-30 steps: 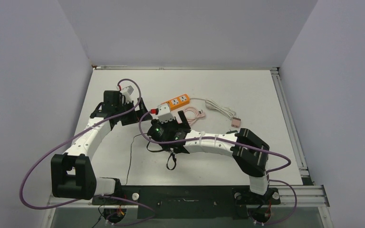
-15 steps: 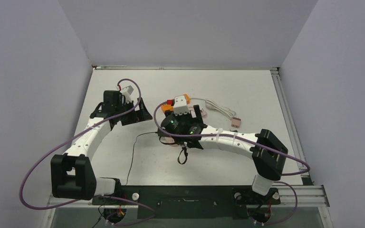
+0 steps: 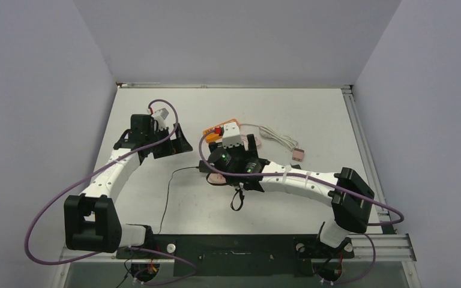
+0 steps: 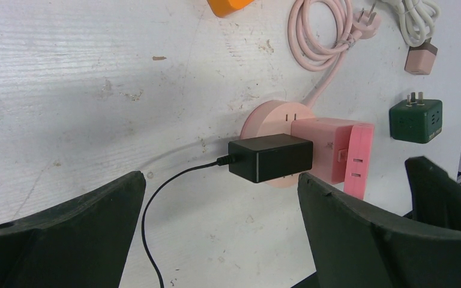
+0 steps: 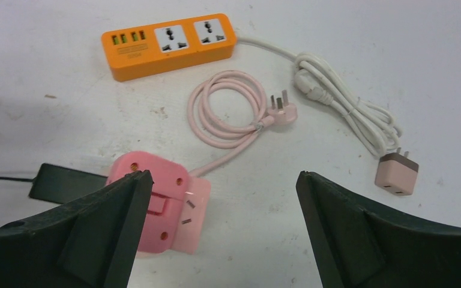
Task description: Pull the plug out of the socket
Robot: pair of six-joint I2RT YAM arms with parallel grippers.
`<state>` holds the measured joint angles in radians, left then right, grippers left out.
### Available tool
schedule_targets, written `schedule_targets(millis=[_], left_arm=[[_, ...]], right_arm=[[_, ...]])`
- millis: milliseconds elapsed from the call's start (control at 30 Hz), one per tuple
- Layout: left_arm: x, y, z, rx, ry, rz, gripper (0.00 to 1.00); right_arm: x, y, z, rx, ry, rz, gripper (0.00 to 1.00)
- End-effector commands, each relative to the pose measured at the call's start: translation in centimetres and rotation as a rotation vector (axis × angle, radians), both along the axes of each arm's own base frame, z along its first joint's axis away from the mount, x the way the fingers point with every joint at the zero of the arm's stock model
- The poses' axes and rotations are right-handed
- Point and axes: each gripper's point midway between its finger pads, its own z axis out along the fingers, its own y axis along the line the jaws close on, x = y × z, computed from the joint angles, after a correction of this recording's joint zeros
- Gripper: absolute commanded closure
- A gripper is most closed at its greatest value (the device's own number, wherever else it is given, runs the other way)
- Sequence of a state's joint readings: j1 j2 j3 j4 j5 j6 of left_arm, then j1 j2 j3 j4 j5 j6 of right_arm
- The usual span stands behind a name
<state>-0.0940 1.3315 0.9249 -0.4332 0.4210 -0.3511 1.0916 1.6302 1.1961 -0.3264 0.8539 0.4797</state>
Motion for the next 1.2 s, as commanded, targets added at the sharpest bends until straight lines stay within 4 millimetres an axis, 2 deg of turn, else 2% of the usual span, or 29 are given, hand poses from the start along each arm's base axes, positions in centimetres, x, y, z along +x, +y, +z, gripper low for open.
schedule_targets(millis=[0,267,400,567,767,1167], left_arm=[[0.6,0.2,1.4,0.0,-0.072,-0.002,0.04],[0.5,0.2,1.7,-0.006,-0.08,-0.005,0.04],[0.6,0.1,1.9,-0.008,-0.085,-0.006,0.04],[0.5,0.2,1.8,-0.007,-0.083,-0.006,0.04],[0.6,0.1,1.8,-0.008,-0.083,-0.006,0.04],[0.5,0.2,1.6,-0.003,-0.078,-0.006,0.04]], right_arm=[[-0.7,3.9,1.4,0.089,-0.002,0.09,0.03],[-1.4,6.4,0.2,0.003,0.004,0.14,0.0],[-1.4,6.6,-0.9,-0.031,0.023,0.127,0.0],[-1.2,5.3,-1.7,-0.111,0.022,0.074,0.01],[-1.1,4.1,-1.8,-0.174,0.008,0.035,0.03],[-0.8,1.2,0.4,-0.157,-0.023,-0.033,0.05]])
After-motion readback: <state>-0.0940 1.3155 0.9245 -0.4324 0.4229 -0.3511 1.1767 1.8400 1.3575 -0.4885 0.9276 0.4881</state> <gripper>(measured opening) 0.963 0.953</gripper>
